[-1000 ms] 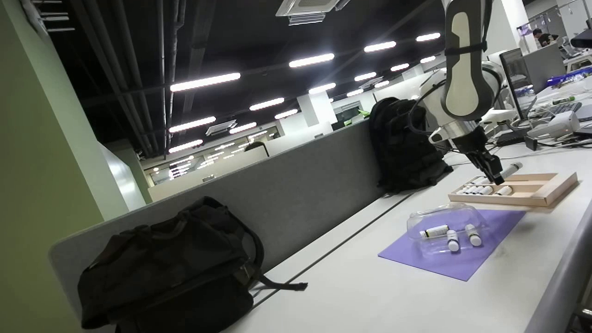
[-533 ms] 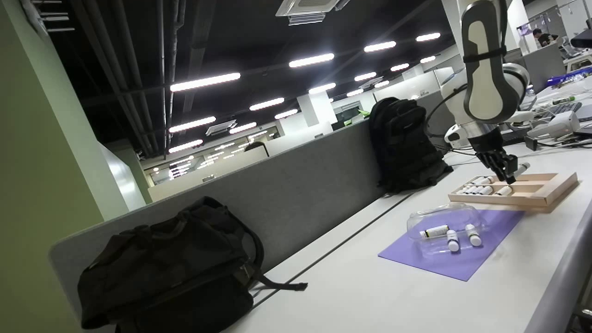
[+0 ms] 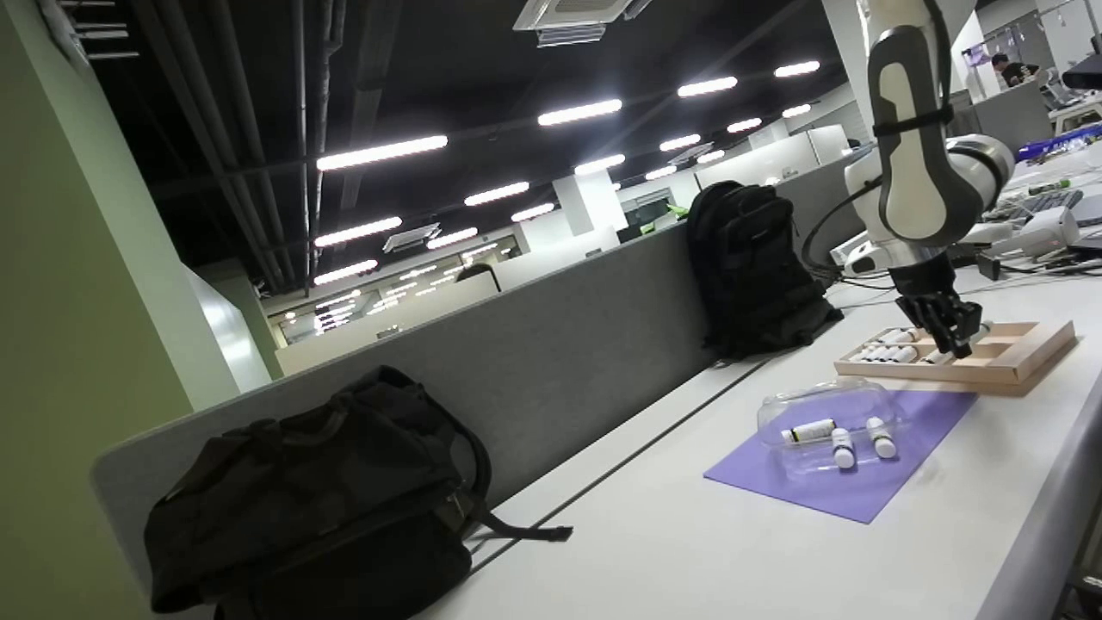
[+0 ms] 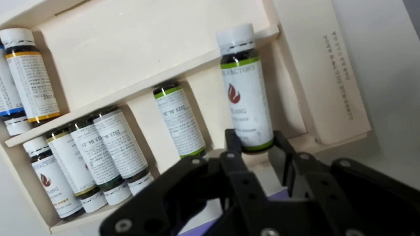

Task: Put one bottle from the storage box on the tray

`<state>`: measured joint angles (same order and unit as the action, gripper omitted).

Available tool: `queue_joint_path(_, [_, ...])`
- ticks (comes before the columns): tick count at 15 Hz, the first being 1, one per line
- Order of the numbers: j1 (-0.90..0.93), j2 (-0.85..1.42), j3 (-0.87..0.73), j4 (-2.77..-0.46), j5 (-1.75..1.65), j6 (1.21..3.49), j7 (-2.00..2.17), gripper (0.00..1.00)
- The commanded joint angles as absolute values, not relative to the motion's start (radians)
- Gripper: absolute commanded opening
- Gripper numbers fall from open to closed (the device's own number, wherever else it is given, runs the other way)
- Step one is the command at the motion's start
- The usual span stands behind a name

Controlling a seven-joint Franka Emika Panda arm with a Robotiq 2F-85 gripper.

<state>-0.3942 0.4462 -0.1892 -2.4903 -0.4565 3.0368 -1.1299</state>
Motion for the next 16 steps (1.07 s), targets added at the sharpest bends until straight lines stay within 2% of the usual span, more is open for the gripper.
queue_joint_path(1, [-0.419,0.490,-0.172,-2.458,-0.436,3.063,-1.182,0.07])
queue_joint_path(16, [-0.448,0.486,-0.107,-2.486,-0.391,3.168,-1.172,0.07])
